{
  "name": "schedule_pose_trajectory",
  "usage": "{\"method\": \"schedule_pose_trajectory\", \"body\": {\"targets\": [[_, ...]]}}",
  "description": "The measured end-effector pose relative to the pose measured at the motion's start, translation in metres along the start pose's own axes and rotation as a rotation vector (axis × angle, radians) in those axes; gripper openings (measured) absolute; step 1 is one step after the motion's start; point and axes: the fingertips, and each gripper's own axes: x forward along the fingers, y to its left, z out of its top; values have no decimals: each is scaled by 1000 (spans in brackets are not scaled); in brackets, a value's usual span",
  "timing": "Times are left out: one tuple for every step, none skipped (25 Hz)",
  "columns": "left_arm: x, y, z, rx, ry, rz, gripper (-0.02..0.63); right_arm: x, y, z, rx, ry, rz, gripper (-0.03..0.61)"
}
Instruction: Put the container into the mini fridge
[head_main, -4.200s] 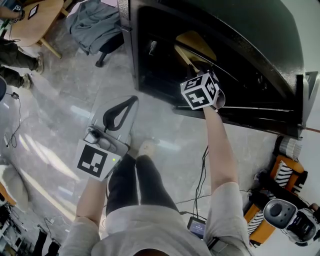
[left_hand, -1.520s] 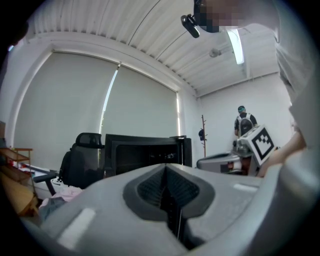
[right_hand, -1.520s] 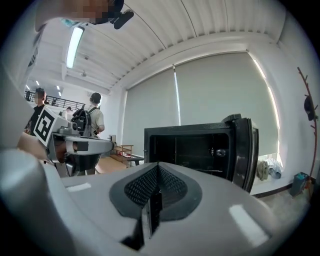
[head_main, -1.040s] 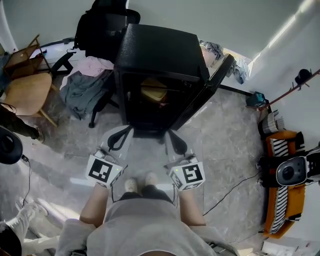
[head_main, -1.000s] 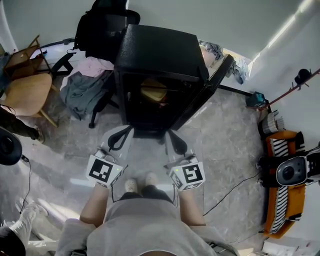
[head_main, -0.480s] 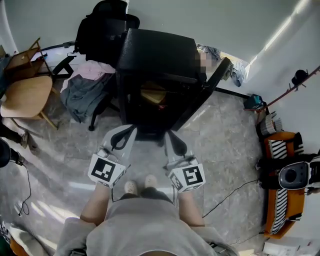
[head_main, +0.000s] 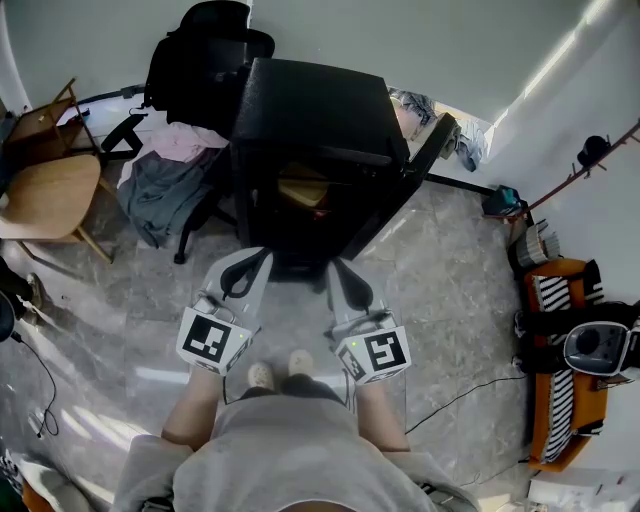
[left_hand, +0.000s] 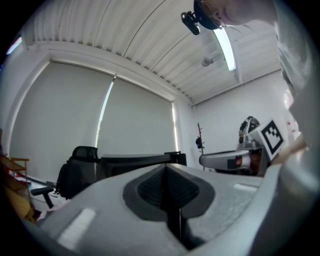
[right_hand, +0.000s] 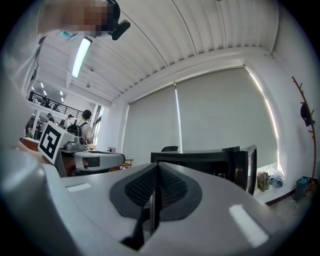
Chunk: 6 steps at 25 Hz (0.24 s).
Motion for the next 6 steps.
{"method": "schedule_pose_trajectory", "body": {"targets": [[0,0,1,0,-2,-2,0,0,0,1,0,-2,-1,0],[0,0,1,0,-3,-4,0,0,0,2,0,-5,-3,0],[0,0,2,-1,-4,-6,0,0,0,3,-1,-8,-4,0],[-1,0,2,-1,-4,-7,0,0,0,5,-1,-11,-6,0],[-1,0,3,-2,-5,-8,0,0,1,6,-1,-14,-7,0],[-2,1,3,-3,-5,-9,0,1,1,7,-2,-16,-8,0]]}}
